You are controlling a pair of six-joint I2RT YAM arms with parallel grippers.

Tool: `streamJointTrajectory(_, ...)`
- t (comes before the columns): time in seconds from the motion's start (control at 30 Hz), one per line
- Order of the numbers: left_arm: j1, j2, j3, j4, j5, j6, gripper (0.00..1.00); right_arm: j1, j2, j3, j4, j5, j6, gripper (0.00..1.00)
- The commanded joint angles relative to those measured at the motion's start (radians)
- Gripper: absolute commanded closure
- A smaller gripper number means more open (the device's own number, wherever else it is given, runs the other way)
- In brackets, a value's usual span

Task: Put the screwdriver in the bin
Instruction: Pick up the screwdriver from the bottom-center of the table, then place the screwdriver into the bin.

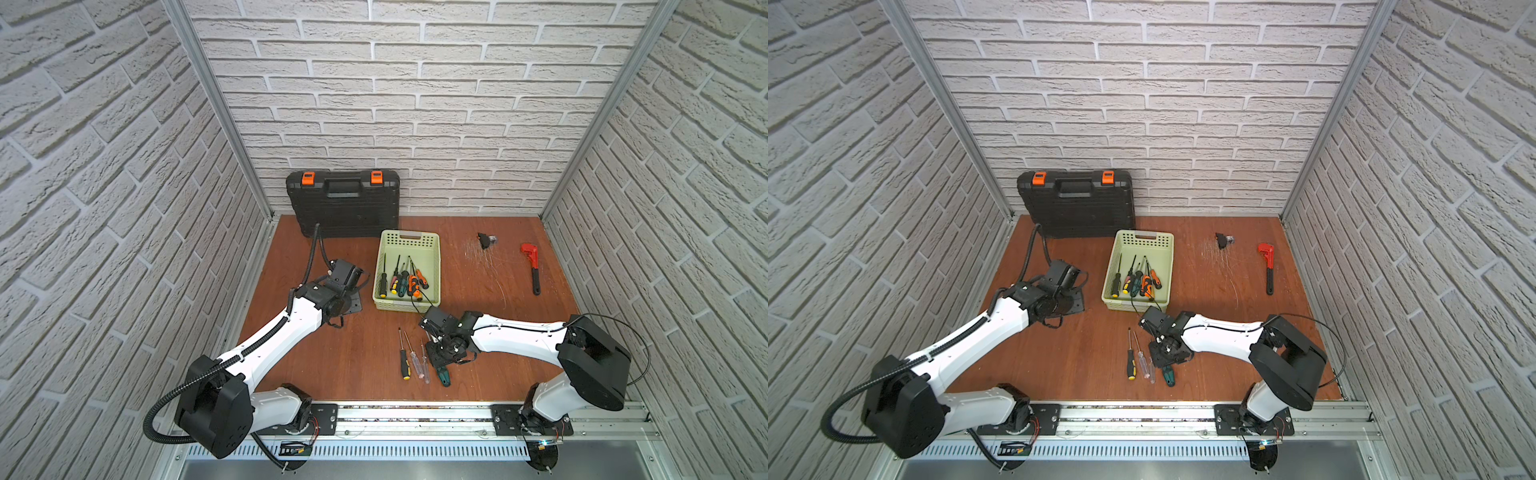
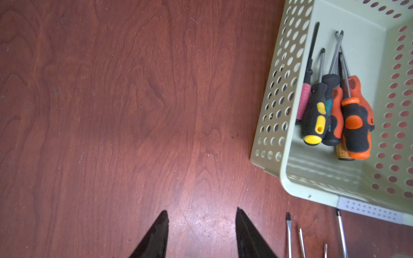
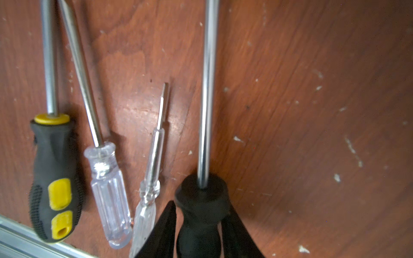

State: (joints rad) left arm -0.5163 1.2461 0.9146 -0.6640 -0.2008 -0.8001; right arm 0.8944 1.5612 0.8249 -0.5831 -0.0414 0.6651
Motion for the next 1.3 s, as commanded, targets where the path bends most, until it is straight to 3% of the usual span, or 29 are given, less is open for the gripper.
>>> streamJointTrajectory(0.0,0.012,-0.041,0.03,-0.025,-0.018,0.022,0.51,0.011,0.013,-0.005,0.002,-0.009,-0.003,0.75)
streamJointTrajectory(0.17,0.024,-0.05,0.037,-0.036,-0.025,0.027,0.51,0.011,-0.03,0.006,-0.051,0.011,-0.023,0.94)
streamJointTrajectory(0.4,0.024,-0.037,0.063,-0.034,-0.025,0.04,0.51,0.011,-0.147,0.067,-0.212,0.008,-0.049,0.94)
streamJointTrajectory(0.77,0.023,-0.03,0.102,-0.025,-0.026,0.049,0.51,0.011,-0.255,0.09,-0.439,-0.12,-0.169,0.95)
streamJointTrajectory(0.9,0.024,-0.031,0.097,-0.015,-0.029,0.044,0.51,0.003,-0.278,0.171,-0.446,-0.084,-0.185,0.95)
streamJointTrajectory(1.1,0.024,-0.046,0.123,-0.057,-0.05,0.056,0.52,-0.058,-0.179,0.361,-0.42,-0.135,-0.228,0.95)
streamJointTrajectory(1.27,0.024,-0.084,0.107,-0.063,-0.075,0.058,0.52,-0.193,-0.129,0.449,-0.287,-0.247,-0.199,0.94)
